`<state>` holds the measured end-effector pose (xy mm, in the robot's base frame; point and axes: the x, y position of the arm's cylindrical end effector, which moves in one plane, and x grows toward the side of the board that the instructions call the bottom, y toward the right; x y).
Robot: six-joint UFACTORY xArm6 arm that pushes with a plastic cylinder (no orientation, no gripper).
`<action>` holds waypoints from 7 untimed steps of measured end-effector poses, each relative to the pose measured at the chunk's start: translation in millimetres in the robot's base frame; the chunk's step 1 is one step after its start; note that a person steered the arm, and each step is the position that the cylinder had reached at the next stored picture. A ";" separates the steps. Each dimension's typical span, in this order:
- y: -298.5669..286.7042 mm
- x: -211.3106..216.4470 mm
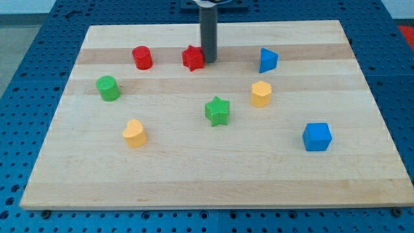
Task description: Slide the yellow hexagon slightly down and left a bit
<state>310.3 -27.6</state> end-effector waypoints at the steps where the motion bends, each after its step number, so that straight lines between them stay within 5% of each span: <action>1: -43.4 0.0; 3: -76.0 0.0; 5: 16.7 -10.3; 7: 13.6 56.4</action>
<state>366.7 -14.0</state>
